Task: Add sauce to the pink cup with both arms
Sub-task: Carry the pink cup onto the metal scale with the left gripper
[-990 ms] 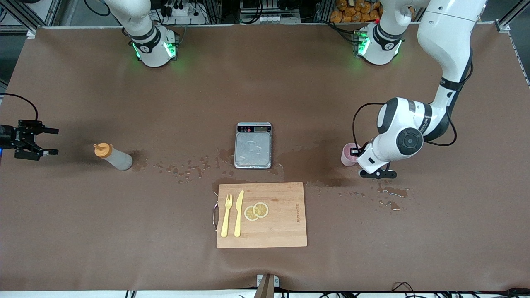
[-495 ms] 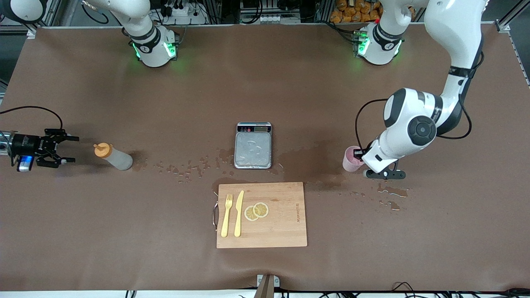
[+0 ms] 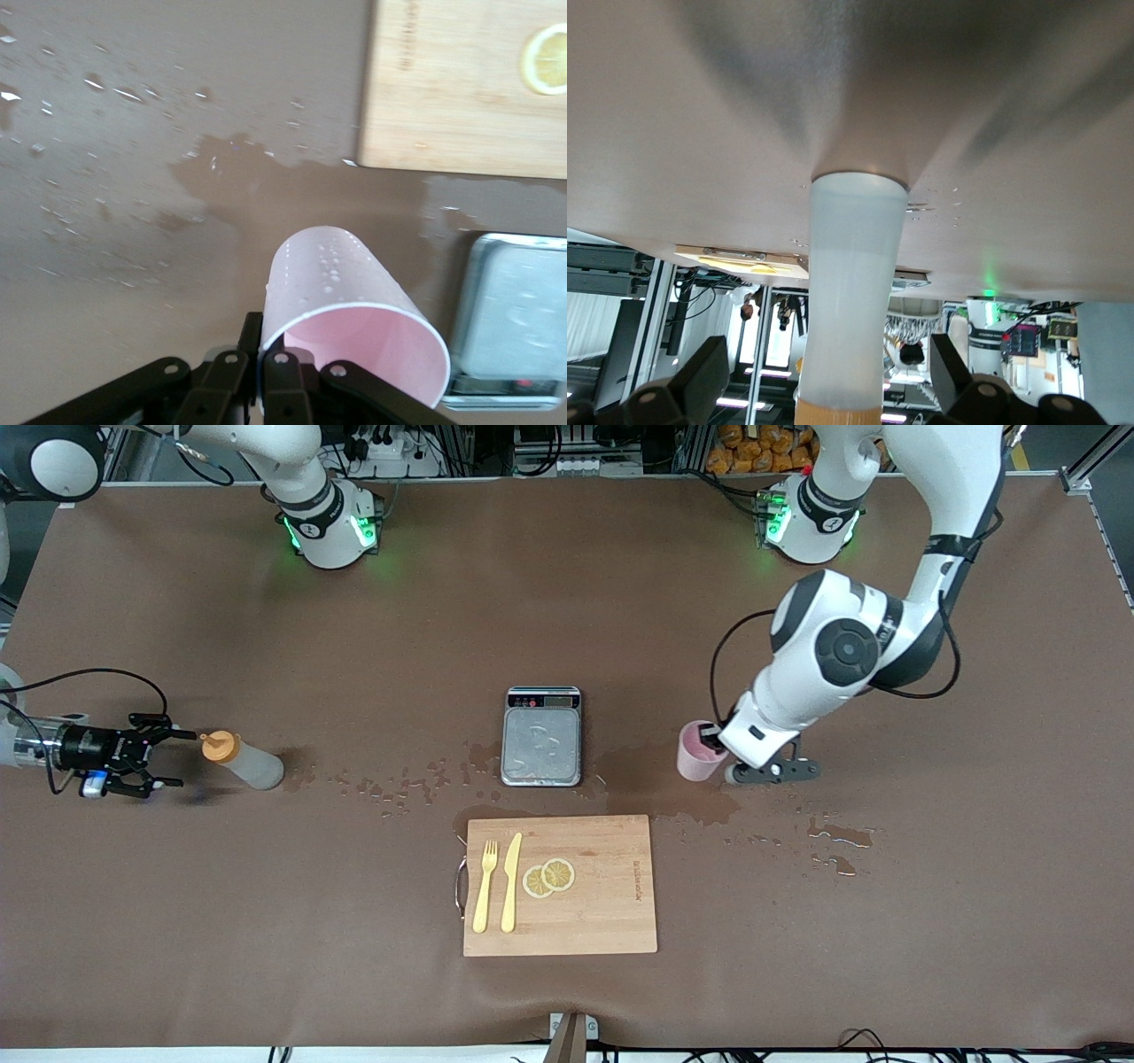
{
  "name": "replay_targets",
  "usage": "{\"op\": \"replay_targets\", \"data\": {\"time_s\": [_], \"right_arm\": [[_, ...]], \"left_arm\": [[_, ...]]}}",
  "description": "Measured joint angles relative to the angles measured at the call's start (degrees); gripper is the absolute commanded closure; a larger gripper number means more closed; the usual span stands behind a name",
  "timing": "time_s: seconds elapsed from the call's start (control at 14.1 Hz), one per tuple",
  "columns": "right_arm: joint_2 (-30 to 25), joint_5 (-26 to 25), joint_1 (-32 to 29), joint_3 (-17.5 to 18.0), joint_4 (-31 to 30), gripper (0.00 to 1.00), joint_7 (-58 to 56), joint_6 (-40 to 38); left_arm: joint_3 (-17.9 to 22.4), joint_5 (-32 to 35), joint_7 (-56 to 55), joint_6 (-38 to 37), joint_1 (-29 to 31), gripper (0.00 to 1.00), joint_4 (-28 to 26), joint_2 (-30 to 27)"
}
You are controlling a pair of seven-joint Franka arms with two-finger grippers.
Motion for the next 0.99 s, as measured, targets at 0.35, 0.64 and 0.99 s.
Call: {"op": "replay_targets", "data": {"time_s": [0.35, 0.64, 0.99], "right_arm": [[1.50, 0.88, 0.67, 0.93, 0.05, 0.00, 0.10, -0.06], [1.65, 0.91, 2.65, 1.18, 0.05, 0.00, 0.44, -0.08], [2.91, 0.91, 4.22, 1.20, 0.04, 0.00, 0.42, -0.08]], "left_arm": [[-1.77, 0.00, -14.51, -0.85, -10.12, 1.00, 6.12, 2.99], [-1.53, 0.76, -23.06, -0.77, -18.09, 1.00, 11.49, 9.54], [-1.45, 5.08, -29.05, -0.76, -22.86, 1.00, 18.44, 17.50]]}}
